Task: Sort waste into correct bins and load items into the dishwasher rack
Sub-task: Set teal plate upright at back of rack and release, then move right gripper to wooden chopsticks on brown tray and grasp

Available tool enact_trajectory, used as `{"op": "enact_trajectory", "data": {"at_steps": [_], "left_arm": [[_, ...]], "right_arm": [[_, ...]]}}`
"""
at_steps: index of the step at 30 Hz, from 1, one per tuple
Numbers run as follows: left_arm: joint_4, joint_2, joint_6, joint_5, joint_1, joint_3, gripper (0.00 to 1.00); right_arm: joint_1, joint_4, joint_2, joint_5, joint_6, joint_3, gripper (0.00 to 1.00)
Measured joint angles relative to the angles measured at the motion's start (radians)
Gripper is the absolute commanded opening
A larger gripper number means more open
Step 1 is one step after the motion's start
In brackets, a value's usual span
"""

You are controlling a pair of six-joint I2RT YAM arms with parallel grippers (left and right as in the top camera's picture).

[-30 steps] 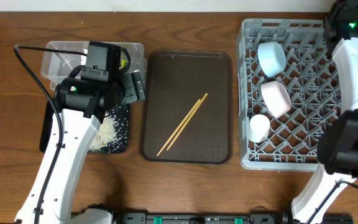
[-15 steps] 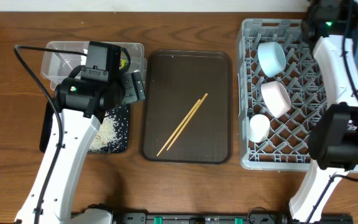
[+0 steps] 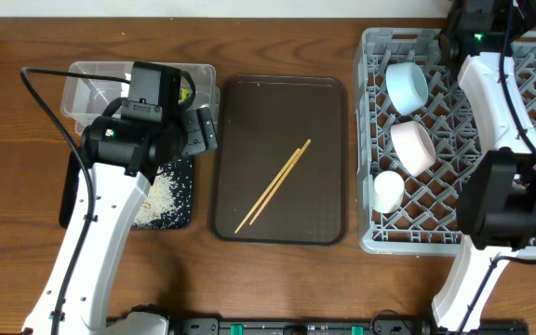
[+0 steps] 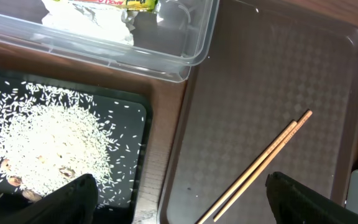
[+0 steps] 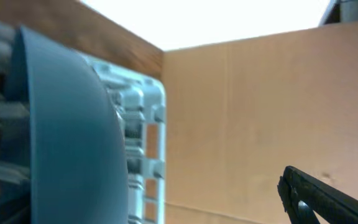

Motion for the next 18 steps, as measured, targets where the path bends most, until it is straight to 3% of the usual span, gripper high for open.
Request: {"op": "enact_trajectory", "data": {"at_steps": [10,18], "left_arm": [[0.0,0.0,0.0,0.0,0.0,0.0,0.89],[0.0,0.0,0.0,0.0,0.0,0.0,0.89]], "right_arm": [[0.0,-0.07,-0.251,-0.425,0.399,-0.006,0.99],[0.0,-0.385,-0.389,-0.969,0.823,0.008,0.96]]}}
